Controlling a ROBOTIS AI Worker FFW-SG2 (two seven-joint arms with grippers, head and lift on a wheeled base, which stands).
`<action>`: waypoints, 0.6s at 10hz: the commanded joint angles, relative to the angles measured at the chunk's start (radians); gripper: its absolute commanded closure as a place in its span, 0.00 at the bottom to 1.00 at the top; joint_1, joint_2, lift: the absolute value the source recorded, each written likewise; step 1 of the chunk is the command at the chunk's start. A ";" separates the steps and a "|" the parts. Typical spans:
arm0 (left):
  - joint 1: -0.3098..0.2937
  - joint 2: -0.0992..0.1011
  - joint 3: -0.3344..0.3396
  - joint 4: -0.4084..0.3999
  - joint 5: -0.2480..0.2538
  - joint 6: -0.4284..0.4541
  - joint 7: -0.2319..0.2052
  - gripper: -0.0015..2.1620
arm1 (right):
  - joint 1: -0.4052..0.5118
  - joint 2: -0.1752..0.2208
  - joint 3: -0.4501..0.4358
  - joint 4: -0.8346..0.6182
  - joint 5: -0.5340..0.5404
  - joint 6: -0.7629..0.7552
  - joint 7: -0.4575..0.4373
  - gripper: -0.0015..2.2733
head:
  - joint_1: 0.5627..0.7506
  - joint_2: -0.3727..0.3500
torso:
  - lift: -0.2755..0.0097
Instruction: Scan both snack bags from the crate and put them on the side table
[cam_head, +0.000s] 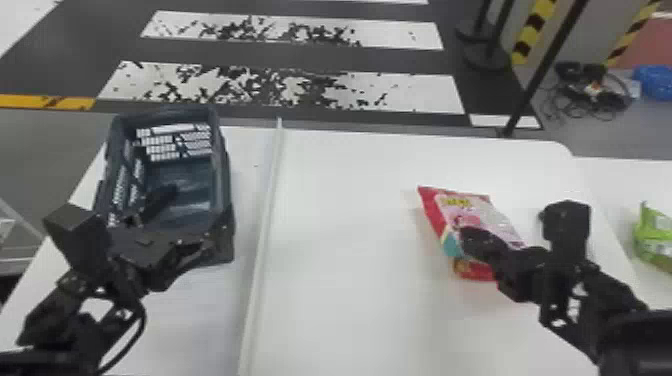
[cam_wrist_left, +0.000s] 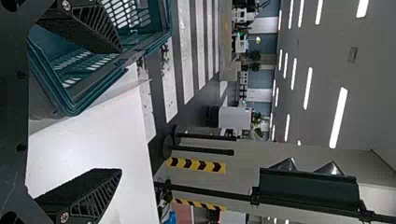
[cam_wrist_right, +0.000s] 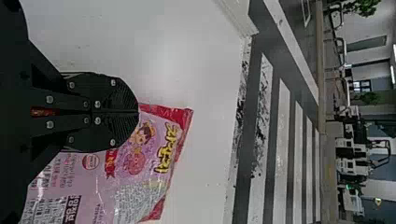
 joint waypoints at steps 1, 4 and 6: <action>0.004 0.006 0.002 0.002 0.004 0.000 0.000 0.04 | 0.019 0.003 0.010 0.029 0.044 0.017 -0.002 0.99 | 0.70 0.45 | 0.66; -0.002 0.004 -0.003 0.008 0.002 0.000 0.000 0.04 | -0.002 0.006 0.030 0.178 0.059 -0.066 -0.012 0.99 | 0.70 0.43 | 0.66; 0.000 0.004 -0.003 0.008 0.002 0.000 -0.002 0.04 | -0.022 0.009 0.046 0.258 0.059 -0.118 -0.017 0.99 | 0.70 0.42 | 0.66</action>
